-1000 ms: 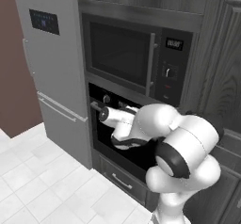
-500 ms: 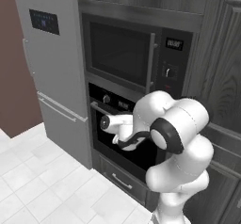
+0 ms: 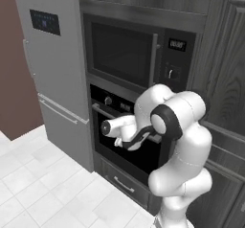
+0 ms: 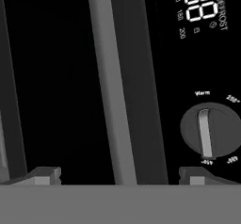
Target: Take the baked cake out of the oven and place it on the plate for cooling. Then close the oven door.
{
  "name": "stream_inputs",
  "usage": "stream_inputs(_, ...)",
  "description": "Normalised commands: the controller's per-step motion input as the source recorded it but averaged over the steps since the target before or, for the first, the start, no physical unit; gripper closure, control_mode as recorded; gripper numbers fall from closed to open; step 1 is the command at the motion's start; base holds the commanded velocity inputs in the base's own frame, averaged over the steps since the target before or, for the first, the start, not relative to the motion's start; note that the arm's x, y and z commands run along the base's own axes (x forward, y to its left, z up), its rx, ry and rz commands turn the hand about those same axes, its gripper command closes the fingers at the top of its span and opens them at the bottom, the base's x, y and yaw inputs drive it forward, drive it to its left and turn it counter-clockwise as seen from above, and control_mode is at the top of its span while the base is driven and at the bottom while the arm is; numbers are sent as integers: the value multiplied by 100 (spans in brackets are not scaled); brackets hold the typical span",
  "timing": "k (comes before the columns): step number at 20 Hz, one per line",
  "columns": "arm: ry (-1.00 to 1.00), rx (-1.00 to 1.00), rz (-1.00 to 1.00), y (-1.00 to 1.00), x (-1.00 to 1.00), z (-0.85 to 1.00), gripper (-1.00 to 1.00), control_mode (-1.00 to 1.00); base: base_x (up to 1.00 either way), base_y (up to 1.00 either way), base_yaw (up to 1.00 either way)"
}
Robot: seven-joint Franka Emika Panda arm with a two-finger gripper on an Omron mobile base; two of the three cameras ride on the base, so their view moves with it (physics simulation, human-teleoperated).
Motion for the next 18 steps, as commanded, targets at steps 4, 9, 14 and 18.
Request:
stream_inputs(4,-3,-6,1,0,33,-8,-100,-100,0,0,0)
stream_inputs(9,-1,-7,0,0,33,-12,-100,-100,0,0,0)
stream_inputs(14,0,-6,1,0,32,-23,-100,-100,0,0,0)
stream_inputs(18,0,-5,1,0,34,-29,-100,-100,0,0,0)
